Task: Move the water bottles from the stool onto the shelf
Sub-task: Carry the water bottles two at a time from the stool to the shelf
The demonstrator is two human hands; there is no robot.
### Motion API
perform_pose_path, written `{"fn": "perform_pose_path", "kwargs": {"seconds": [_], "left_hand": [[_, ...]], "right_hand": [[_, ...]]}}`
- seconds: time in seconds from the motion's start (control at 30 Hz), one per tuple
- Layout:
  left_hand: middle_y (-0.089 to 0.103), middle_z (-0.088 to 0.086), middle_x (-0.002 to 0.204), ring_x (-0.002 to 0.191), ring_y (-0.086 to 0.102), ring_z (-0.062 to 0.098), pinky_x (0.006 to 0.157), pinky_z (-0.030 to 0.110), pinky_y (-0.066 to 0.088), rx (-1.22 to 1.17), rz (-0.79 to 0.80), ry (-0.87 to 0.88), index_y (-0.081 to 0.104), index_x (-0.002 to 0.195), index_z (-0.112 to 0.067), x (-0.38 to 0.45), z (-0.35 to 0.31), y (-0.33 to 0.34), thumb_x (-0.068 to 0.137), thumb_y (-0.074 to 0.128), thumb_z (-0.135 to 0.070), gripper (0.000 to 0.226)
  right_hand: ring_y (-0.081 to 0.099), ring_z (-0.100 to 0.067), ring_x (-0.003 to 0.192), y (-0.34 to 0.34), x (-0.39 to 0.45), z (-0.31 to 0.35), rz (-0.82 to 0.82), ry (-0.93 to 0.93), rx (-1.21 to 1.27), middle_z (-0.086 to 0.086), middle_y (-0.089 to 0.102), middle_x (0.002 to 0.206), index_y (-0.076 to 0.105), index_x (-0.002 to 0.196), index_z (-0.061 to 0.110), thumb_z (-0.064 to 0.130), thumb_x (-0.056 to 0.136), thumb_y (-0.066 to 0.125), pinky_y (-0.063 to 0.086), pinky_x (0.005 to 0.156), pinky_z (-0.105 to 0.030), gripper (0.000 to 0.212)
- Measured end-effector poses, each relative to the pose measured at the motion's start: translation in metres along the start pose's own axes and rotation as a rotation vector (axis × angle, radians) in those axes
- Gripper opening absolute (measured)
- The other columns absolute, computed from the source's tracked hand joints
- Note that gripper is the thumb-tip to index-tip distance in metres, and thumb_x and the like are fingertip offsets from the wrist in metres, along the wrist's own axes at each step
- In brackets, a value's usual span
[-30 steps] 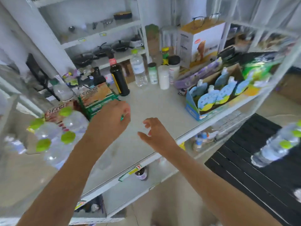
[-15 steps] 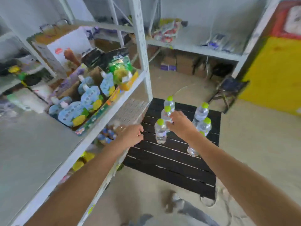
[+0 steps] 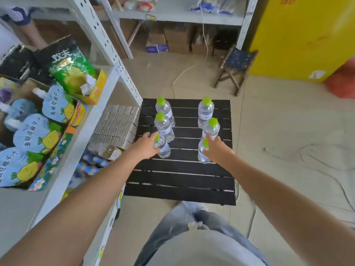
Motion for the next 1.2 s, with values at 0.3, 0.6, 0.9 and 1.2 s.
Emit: {"fn": "perform_pose_path", "kwargs": {"seconds": [0.3,0.6,0.9,1.2], "left_hand": [[0.039,0.021,0.123,0.102,0.055,0.042,0.085,0.047,0.048,0.094,-0.061,0.026,0.034,0.134,-0.018,0.033,0.002,0.014,0.089,0.05,-0.015,0.047],[0.051,0.019,0.114,0.099,0.059,0.039,0.081,0.043,0.051,0.081,-0.017,0.064,0.041,0.118,-0.016,0.029,-0.017,0.04,0.087,0.057,-0.024,0.036],[0.057,0.013,0.094,0.082,0.055,0.029,0.066,0.031,0.037,-0.172,-0.041,0.084,0.049,0.108,-0.016,-0.013,-0.012,0.005,0.084,0.057,-0.024,0.027],[0.057,0.003,0.086,0.083,0.058,0.026,0.067,0.033,0.041,-0.406,-0.413,-0.033,0.052,0.097,-0.021,-0.163,0.023,-0.048,0.083,0.059,-0.032,0.02]], "right_hand": [[0.06,-0.041,0.104,0.019,0.021,-0.006,-0.067,0.03,-0.011,-0.016,0.044,0.135,0.031,0.133,0.015,0.024,0.09,0.054,0.051,0.082,-0.046,0.049],[0.065,-0.035,0.09,0.069,-0.009,-0.004,-0.055,0.005,-0.002,-0.011,0.066,0.11,0.042,0.118,0.016,0.028,0.078,0.063,0.049,0.07,-0.033,0.047],[0.051,-0.027,0.072,0.012,-0.007,0.008,-0.217,0.081,0.364,-0.005,0.057,0.077,0.05,0.087,0.014,0.027,0.077,0.061,0.041,0.065,-0.03,0.02],[0.064,-0.035,0.072,-0.047,-0.094,0.145,-0.351,-0.518,0.14,-0.006,0.064,0.065,0.057,0.082,0.018,0.033,0.064,0.074,0.033,0.059,-0.026,0.028]]}}
Point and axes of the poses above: each hand's wrist, its own x-axis towards the middle knuckle, its own y-axis out of the palm, z = x × y, the point moved 8 cm from there along x, towards the middle knuckle
